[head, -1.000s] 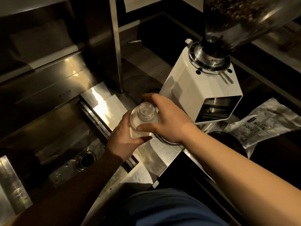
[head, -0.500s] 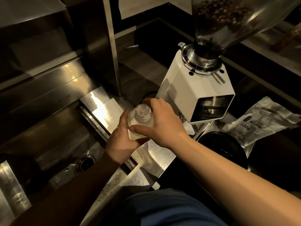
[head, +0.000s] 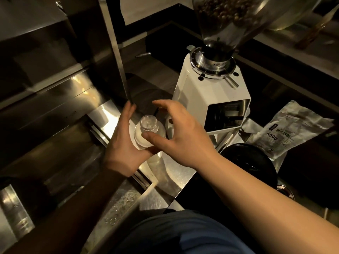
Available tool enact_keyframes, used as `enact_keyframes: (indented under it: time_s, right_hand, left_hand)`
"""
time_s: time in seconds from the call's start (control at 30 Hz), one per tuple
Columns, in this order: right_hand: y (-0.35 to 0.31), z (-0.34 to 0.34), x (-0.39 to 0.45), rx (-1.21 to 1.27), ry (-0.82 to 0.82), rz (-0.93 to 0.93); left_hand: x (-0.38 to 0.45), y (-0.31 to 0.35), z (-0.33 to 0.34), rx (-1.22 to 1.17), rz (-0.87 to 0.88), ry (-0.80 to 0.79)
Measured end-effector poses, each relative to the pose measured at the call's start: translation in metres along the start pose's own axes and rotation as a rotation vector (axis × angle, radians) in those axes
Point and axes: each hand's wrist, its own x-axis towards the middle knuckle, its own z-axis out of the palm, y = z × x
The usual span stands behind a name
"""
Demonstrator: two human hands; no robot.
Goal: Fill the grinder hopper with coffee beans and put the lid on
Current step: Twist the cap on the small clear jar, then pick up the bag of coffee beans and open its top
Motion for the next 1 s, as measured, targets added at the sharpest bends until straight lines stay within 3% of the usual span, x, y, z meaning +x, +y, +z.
enact_keyframes:
  time_s: [0.2, 0.5, 1.0]
  right_hand:
    - [0.0, -0.025, -0.017, 0.034, 0.111, -0.1]
    - [0.021, -0.082, -0.045, 0.134, 0.262, -0.076]
    - [0.116, -0.185, -0.099, 0.068, 0.471, 0.174]
  left_hand:
    - [-0.004, 0.049, 0.008, -0.001, 0.194, 0.027]
    - [0.0, 0.116, 0.056, 0.029, 0.517, -0.044]
    - [0.04, 0.193, 0.183, 0.142, 0.643, -0.434]
